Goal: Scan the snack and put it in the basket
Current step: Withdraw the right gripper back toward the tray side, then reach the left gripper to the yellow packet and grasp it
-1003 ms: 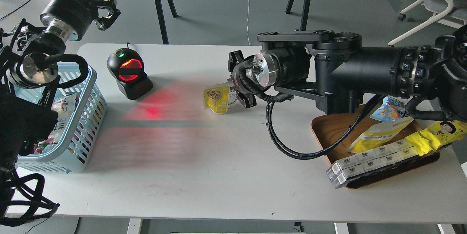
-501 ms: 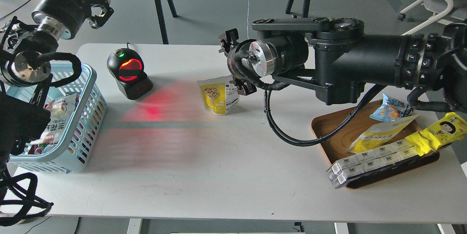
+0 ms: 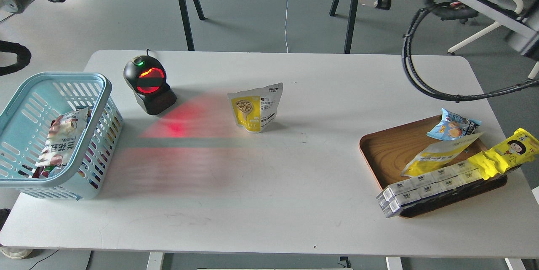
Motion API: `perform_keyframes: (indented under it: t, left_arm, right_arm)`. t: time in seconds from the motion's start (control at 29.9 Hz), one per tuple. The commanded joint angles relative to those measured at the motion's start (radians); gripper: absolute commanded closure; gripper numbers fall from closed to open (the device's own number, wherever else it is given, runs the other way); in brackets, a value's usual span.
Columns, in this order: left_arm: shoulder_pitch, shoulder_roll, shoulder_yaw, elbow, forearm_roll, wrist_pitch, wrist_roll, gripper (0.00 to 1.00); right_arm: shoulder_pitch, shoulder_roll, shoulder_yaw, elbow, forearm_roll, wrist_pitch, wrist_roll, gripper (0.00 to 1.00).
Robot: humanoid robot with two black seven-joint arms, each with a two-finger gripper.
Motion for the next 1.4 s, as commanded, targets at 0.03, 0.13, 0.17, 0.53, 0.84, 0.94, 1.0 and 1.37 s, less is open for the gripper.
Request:
perform_keyframes:
  t: [0.03, 0.13, 0.17, 0.53, 0.84, 0.94, 1.0, 1.37]
  left_arm:
    - [-0.045, 0.184, 0.077, -0.109, 0.001, -0.006, 0.002, 0.0]
    - [-0.069, 0.291, 0.126, -0.194, 0.042, -0.006, -0.001, 0.0]
    - [-0.071, 0.319, 0.13, -0.227, 0.064, -0.008, -0.004, 0.0]
    - [-0.066, 0.512, 0.142, -0.488, 0.314, -0.075, -0.015, 0.0]
    - [-0.06, 0.245, 0.186, -0.51, 1.05, -0.123, -0.064, 0.0]
    - [-0.063, 0.167, 0.234, -0.51, 1.286, -0.123, -0.098, 0.0]
    - [-0.068, 0.117, 0.272, -0.51, 1.426, -0.121, -0.129, 0.0]
    - [-0.063, -0.123, 0.519, -0.482, 1.852, -0.113, -0.19, 0.0]
  right_arm:
    - [-0.177, -0.173, 0.17, -0.023, 0.0, 0.195, 0.007, 0.15]
    - [-0.315, -0.242, 0.282, -0.066, 0.006, 0.33, 0.019, 0.15]
    - [-0.35, -0.263, 0.317, -0.07, 0.009, 0.362, 0.021, 0.14]
    - [-0.752, -0.317, 0.527, -0.169, 0.067, 0.861, 0.121, 0.12]
    - [-0.837, -0.179, 0.53, -0.206, 0.073, 0.861, 0.187, 0.06]
    - [-0.837, -0.167, 0.53, -0.211, 0.072, 0.861, 0.188, 0.06]
    - [-0.838, -0.162, 0.529, -0.211, 0.069, 0.861, 0.187, 0.04]
    - [-0.835, -0.161, 0.524, -0.203, 0.062, 0.861, 0.179, 0.03]
